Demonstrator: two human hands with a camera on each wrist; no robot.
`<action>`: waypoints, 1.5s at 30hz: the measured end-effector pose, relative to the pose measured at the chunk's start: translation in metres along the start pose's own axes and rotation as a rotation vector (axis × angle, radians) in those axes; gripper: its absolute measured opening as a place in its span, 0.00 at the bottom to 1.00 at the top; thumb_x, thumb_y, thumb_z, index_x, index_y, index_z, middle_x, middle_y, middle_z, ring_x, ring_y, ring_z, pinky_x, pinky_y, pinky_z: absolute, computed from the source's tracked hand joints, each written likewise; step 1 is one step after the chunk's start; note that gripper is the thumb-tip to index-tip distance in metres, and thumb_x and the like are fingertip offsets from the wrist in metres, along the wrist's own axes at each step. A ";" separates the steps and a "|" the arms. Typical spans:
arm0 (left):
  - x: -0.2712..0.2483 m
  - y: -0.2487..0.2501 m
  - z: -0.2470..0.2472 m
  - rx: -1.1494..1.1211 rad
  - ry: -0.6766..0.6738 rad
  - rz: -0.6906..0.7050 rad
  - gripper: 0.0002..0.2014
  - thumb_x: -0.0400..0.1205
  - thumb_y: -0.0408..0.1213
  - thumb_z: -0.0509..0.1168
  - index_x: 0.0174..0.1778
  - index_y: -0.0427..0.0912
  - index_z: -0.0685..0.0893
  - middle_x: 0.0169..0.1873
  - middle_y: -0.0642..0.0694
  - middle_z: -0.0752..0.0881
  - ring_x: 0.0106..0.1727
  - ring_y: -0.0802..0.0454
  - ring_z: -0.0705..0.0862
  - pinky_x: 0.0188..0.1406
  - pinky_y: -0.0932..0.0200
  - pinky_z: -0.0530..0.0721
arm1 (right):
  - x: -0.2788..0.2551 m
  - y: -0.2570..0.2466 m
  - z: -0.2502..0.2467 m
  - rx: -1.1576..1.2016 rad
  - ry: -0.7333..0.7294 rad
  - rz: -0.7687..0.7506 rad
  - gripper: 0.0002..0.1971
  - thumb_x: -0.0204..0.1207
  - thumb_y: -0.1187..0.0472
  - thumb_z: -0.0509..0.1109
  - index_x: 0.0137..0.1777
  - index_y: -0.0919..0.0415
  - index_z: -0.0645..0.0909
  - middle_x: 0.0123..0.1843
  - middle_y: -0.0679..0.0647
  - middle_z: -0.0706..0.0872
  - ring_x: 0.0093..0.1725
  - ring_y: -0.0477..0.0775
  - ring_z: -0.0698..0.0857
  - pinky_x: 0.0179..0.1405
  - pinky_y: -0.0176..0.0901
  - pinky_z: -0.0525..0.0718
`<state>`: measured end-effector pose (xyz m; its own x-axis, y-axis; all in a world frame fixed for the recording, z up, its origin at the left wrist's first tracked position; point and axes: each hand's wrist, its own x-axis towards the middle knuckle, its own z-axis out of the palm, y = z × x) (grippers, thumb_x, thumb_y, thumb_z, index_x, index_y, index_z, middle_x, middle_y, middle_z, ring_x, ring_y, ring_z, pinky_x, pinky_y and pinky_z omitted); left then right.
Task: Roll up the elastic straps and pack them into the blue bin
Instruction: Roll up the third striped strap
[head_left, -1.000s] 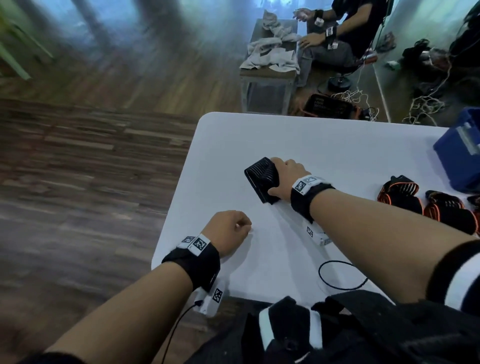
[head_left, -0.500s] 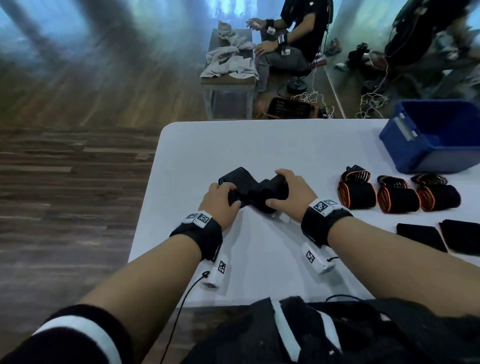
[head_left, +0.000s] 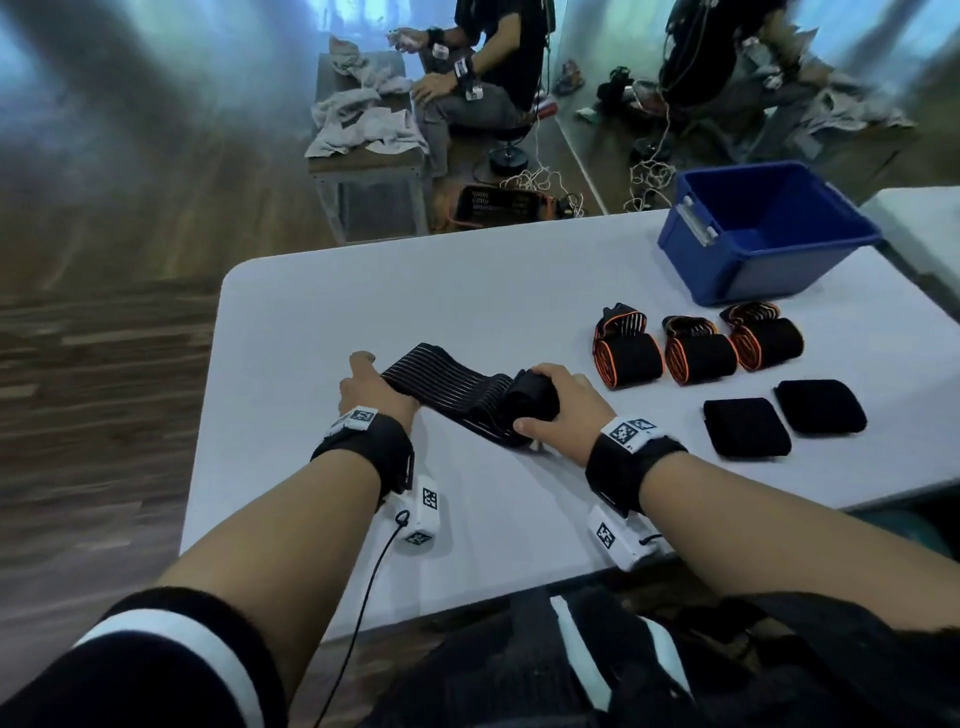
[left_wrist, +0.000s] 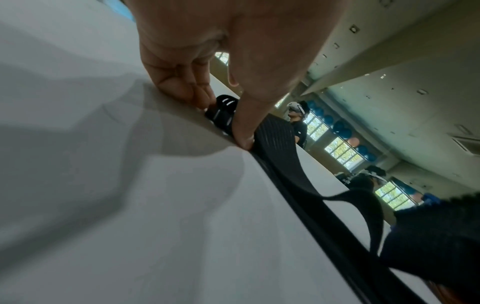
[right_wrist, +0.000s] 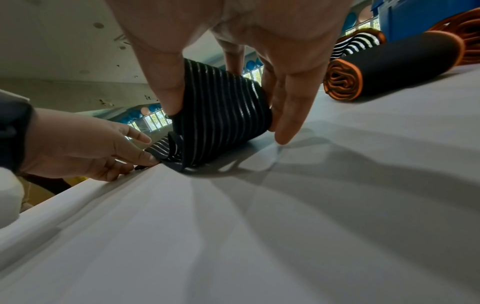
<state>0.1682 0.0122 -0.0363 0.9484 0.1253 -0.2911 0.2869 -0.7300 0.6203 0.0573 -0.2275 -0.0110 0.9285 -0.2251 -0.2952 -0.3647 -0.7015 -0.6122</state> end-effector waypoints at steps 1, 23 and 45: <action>0.002 0.001 0.000 -0.009 -0.001 -0.025 0.42 0.70 0.49 0.77 0.77 0.48 0.64 0.57 0.41 0.82 0.50 0.38 0.85 0.48 0.47 0.85 | -0.001 0.001 -0.001 -0.002 -0.005 0.000 0.39 0.67 0.41 0.78 0.77 0.38 0.64 0.67 0.53 0.73 0.60 0.58 0.82 0.68 0.52 0.81; -0.075 0.074 -0.041 -0.102 0.167 0.427 0.09 0.76 0.31 0.73 0.45 0.52 0.88 0.42 0.56 0.89 0.41 0.56 0.88 0.46 0.63 0.84 | 0.006 -0.033 -0.080 0.082 -0.107 -0.383 0.29 0.75 0.39 0.73 0.73 0.46 0.73 0.71 0.50 0.75 0.68 0.50 0.79 0.70 0.48 0.78; -0.195 0.219 -0.066 -0.308 0.560 0.862 0.10 0.78 0.28 0.74 0.53 0.43 0.88 0.44 0.55 0.91 0.46 0.57 0.90 0.51 0.61 0.87 | -0.038 -0.062 -0.193 0.627 0.075 -0.737 0.13 0.75 0.44 0.70 0.56 0.45 0.84 0.54 0.44 0.89 0.55 0.44 0.88 0.57 0.52 0.87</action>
<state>0.0545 -0.1276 0.2041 0.7514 -0.0039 0.6599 -0.5617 -0.5285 0.6365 0.0578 -0.3054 0.1801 0.9330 0.0691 0.3531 0.3597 -0.2004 -0.9113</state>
